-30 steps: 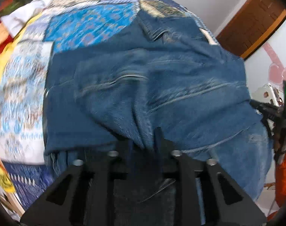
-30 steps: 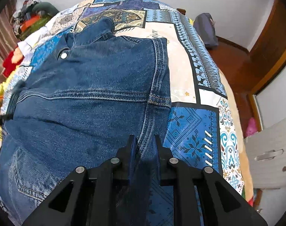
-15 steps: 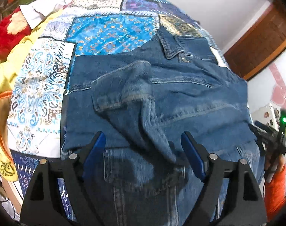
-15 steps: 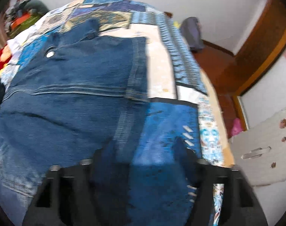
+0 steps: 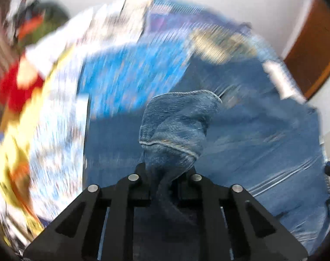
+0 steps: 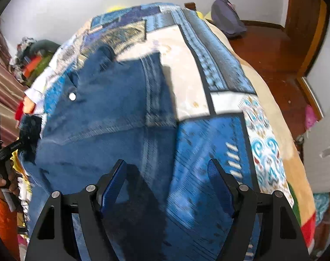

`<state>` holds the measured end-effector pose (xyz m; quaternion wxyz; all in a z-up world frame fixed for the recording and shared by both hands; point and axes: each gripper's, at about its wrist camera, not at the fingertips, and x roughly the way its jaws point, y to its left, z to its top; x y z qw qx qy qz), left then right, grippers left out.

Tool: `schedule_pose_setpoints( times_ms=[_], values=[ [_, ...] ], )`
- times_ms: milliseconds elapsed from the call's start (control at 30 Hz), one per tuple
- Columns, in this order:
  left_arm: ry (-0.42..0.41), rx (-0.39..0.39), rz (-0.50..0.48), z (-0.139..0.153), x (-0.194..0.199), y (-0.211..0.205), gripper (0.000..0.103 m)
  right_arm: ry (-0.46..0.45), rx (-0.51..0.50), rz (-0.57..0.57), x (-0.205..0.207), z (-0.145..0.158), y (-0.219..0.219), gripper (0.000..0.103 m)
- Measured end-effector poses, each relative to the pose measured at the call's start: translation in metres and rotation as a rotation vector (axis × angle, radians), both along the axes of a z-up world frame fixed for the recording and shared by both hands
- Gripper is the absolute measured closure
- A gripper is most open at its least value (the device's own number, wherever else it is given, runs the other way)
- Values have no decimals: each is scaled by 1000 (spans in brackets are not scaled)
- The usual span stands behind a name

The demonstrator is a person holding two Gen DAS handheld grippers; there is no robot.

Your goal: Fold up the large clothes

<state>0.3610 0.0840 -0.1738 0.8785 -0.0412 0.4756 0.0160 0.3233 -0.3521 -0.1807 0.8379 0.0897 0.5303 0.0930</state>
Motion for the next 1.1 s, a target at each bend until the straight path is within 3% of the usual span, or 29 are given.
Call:
schedule_pose_setpoints(
  times_ms=[333,433,533,633,733,900,967,1100],
  values=[
    [-458,-128,-227,179,11,-90,92,-48,50,-27,39,20,6,28],
    [-576,-158,-261,210,9,-100,92,-51,68,-31,51,25,7,28],
    [-631,-157,-253,215,10,-88,92,-60,51,-11,62,25,13,28],
    [-557,-144,-230,191,20,-63,92,-24,8,15,75,13,21,28],
    [-404,-99,-205,146,32,-30,92,53,-47,38,87,-13,30,28],
    [-121,-68,-166,54,32,36,92,-6,-196,106,82,-20,50,25],
    [-7,-64,-148,14,23,57,87,-6,-199,98,83,-22,50,24],
    [125,-98,-151,-43,-7,76,78,-1,-195,86,86,-23,50,22]
  ],
)
